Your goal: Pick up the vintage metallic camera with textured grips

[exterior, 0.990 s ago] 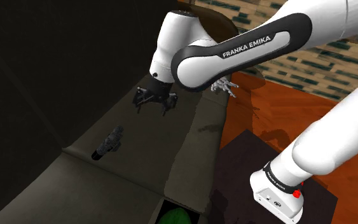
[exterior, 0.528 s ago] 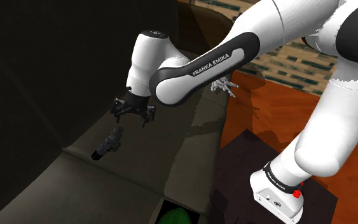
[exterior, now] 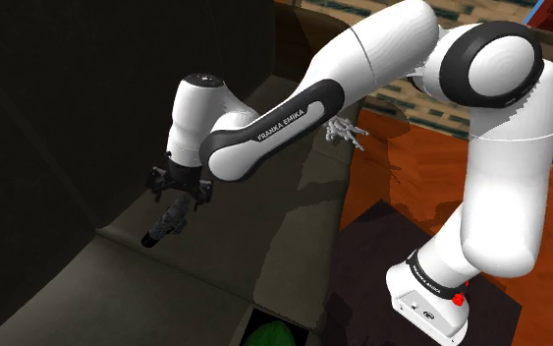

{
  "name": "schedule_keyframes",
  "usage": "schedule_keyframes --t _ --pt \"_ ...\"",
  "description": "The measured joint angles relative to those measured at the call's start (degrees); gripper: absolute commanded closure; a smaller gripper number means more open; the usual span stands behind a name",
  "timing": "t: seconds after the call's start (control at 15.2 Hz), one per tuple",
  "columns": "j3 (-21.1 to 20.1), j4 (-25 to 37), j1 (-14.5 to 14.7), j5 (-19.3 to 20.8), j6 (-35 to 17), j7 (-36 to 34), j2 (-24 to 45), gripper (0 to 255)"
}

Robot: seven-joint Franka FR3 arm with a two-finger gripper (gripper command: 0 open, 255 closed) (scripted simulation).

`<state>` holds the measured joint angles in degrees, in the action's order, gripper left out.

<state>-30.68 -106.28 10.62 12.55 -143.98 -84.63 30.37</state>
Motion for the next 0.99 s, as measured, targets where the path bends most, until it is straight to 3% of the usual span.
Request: schedule_keyframes --t 0.33,0.4,0.99 --pt "1.44 0.41 1.26 1.54 -2.35 -0.87 2.85 0" --pt "1.53 0.36 1.31 1.63 -2.56 -0.91 3.02 255" --pt "1.6 0.27 1.32 1.7 -2.84 -0.95 3.03 255"
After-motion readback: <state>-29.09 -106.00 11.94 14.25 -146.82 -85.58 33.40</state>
